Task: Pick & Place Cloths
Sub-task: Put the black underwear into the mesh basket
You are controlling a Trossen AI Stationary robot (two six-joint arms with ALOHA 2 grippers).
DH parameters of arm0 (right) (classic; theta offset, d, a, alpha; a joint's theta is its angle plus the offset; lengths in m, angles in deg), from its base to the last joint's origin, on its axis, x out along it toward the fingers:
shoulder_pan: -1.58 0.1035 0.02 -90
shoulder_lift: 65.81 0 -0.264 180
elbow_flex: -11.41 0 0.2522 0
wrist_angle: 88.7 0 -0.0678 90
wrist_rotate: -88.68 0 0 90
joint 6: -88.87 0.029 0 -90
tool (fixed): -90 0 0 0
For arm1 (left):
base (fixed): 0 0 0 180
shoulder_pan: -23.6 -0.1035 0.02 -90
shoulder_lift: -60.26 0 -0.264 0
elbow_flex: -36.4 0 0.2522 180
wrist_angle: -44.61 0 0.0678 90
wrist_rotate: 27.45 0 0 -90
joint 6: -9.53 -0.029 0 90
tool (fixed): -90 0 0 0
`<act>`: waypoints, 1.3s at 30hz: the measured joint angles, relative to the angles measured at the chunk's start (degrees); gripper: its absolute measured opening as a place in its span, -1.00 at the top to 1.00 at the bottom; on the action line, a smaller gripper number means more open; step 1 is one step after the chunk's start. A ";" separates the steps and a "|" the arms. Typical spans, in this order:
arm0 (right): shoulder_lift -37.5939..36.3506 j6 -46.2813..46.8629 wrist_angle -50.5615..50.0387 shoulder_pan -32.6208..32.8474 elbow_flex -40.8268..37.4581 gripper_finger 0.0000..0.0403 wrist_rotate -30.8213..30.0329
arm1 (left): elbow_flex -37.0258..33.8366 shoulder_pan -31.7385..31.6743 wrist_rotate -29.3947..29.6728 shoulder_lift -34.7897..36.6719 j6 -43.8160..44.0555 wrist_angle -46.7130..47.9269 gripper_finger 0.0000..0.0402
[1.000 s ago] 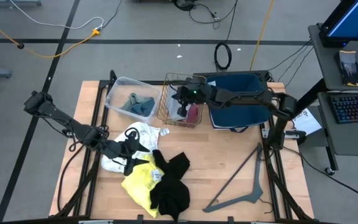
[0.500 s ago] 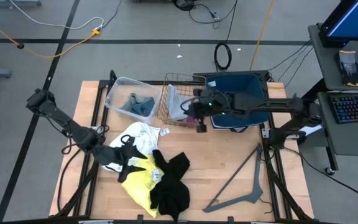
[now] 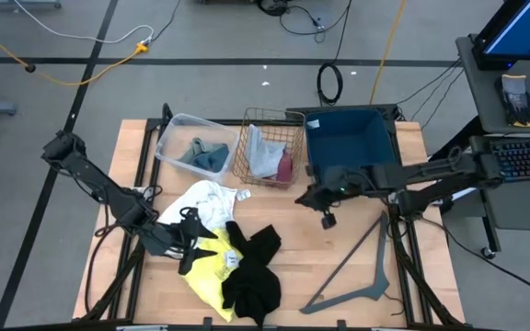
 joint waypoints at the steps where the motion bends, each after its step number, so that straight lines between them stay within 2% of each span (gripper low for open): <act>1: -1.07 0.00 2.86 0.63 -1.98 1.00 0.00 | 0.00 -0.01 0.18 -0.15 0.08 -0.01 -0.17; 7: -5.71 1.50 18.75 3.39 -13.31 1.00 -0.01 | 0.00 -0.01 3.40 -0.43 -0.07 -0.44 -0.17; 12: -5.62 -2.55 19.76 5.71 -16.52 1.00 -0.06 | 0.00 -0.06 4.57 -0.45 -0.16 -1.04 -0.17; 18: -1.47 -3.94 23.34 9.27 -16.53 0.90 -0.11 | 0.00 -0.07 5.18 -0.45 -0.49 -1.43 -0.17; 25: 5.46 -4.10 30.63 12.96 -16.52 0.60 -0.74 | 0.00 -0.07 5.61 -0.45 -0.52 -1.59 -0.17; 28: 8.44 -5.09 33.35 14.17 -16.03 0.43 -4.98 | 0.00 -0.07 5.63 -0.44 -0.53 -1.59 -0.17; 31: 10.85 -5.98 33.37 15.17 -14.91 0.25 -7.67 | 0.00 -0.07 5.62 -0.44 -0.54 -1.57 -0.17; 39: 17.35 -4.00 31.24 16.57 -8.72 -0.07 -7.02 | 0.00 -0.07 5.98 -0.43 -0.91 -1.57 -0.17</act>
